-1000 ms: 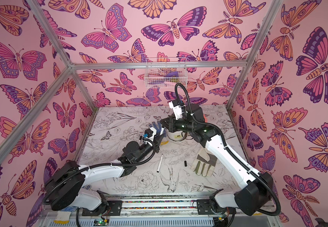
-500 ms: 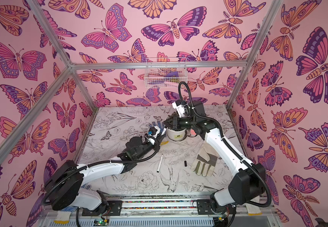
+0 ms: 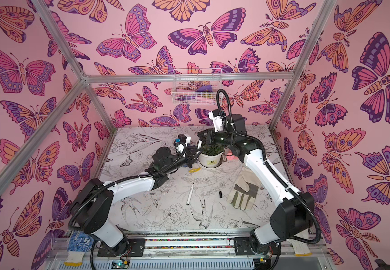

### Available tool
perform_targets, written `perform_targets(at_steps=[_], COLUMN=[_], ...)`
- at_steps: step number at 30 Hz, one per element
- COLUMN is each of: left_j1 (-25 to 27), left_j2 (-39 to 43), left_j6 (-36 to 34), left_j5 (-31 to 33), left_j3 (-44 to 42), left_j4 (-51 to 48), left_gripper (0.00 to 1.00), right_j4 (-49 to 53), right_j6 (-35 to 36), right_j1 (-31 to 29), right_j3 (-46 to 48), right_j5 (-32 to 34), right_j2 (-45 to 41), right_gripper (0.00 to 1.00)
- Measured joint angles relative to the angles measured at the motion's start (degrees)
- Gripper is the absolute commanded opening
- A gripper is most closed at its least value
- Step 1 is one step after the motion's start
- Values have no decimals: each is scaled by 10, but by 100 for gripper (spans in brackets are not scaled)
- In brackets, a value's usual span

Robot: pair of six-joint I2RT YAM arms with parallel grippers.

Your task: Insert the pens into the pen caps

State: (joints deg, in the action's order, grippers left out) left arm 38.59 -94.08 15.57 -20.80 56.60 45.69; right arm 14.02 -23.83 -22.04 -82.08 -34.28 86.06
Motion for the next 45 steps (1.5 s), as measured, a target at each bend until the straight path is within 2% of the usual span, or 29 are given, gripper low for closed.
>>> perform_targets(at_steps=[7, 14, 21, 27, 39, 42, 45], left_j1=[-9, 3, -19, -25, -26, -27, -31], left_j2=[0, 15, 5, -19, -43, -47, -47], left_j6=[-42, -119, -60, -26, -29, -35, -37], left_j5=[-30, -10, -40, -78, -95, -98, -106], left_j3=[22, 23, 42, 129, 214, 241, 247], left_j4=[-35, -94, -177, -361, -509, -574, -579], left_gripper=[0, 0, 0, 0, 0, 0, 0], right_j4=[0, 15, 27, 27, 25, 23, 22], right_j6=[23, 23, 36, 38, 46, 45, 45], right_j1=[1, 24, 23, 19, 9, 3, -1], right_j3=[0, 14, 14, 29, 46, 55, 51], right_j5=[-1, -63, -68, -60, -60, -61, -61], right_j2=[-7, 0, 37, 54, 50, 49, 49], right_gripper=[0, 0, 0, 0, 0, 0, 0])
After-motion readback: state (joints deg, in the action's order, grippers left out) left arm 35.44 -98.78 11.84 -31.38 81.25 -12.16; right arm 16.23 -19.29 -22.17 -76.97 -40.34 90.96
